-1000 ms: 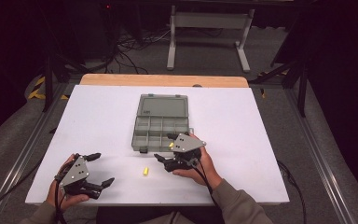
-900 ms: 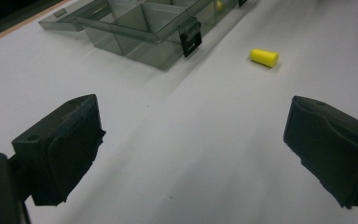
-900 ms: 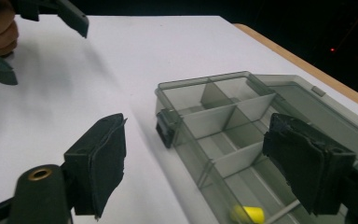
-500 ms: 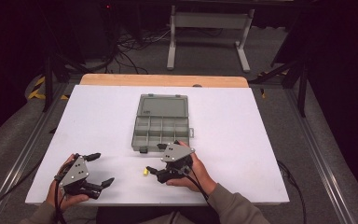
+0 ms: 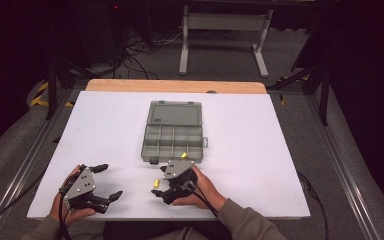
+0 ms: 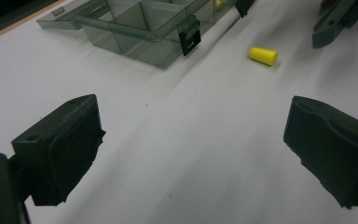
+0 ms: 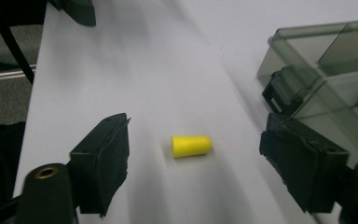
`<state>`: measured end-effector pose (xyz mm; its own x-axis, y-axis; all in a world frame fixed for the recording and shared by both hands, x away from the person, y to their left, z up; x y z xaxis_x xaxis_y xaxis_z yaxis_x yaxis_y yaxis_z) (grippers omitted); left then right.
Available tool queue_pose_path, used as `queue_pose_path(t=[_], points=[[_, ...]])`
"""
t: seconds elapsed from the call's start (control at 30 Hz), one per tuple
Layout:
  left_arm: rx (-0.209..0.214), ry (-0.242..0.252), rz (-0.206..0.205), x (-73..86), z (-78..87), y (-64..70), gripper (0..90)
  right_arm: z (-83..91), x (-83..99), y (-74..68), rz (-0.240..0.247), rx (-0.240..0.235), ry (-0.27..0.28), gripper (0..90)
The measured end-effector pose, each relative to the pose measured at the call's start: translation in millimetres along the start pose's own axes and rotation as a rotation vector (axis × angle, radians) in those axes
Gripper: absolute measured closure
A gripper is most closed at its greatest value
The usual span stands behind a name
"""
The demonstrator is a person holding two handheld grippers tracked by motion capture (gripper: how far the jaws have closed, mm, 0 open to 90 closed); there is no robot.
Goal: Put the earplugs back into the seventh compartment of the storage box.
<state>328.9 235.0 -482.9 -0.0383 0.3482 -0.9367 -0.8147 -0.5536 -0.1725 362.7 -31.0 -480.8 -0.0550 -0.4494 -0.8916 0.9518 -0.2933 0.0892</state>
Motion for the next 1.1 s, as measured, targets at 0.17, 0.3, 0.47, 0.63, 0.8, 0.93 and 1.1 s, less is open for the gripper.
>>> queue_pose_path(t=[0.17,0.3,0.47,0.63,0.8,0.93,1.1], points=[[0.003,-0.006,-0.001,0.8,-0.8,0.1,5.1,-10.5,3.7,0.8,-0.016,-0.033,-0.058,33.5],[0.004,-0.008,-0.001,1.0,-1.3,0.3,5.2,-13.1,3.6,1.8,-0.029,-0.048,-0.081,36.2],[0.005,-0.01,-0.001,1.0,-1.7,0.6,5.2,-16.4,2.2,6.5,-0.043,-0.06,-0.085,41.3],[0.006,-0.012,-0.002,1.3,-1.5,0.5,5.3,-16.0,2.1,9.5,-0.052,-0.054,-0.079,50.6],[0.006,-0.018,-0.004,1.3,-1.8,1.1,5.5,-14.9,2.0,7.4,-0.029,-0.069,-0.073,63.4],[0.003,-0.019,-0.005,1.3,-1.6,0.8,5.6,-13.6,2.4,4.8,-0.02,-0.081,-0.066,69.7],[0.003,-0.015,-0.005,1.2,-1.3,0.6,5.6,-12.4,2.8,4.9,-0.014,-0.094,-0.061,71.7]])
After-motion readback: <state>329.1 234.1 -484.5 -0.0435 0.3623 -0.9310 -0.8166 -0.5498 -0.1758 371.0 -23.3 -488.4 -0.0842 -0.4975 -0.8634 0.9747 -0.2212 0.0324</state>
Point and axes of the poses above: each handheld gripper's, and its own axes: z roughly backward along the jaws, x roughly out of its underside, y roughly to its right, the point moved 3 cm from there along -z, roughly forward along the jaws, and after that the axes turned 11 degrees about y, right-handed, at the moved point
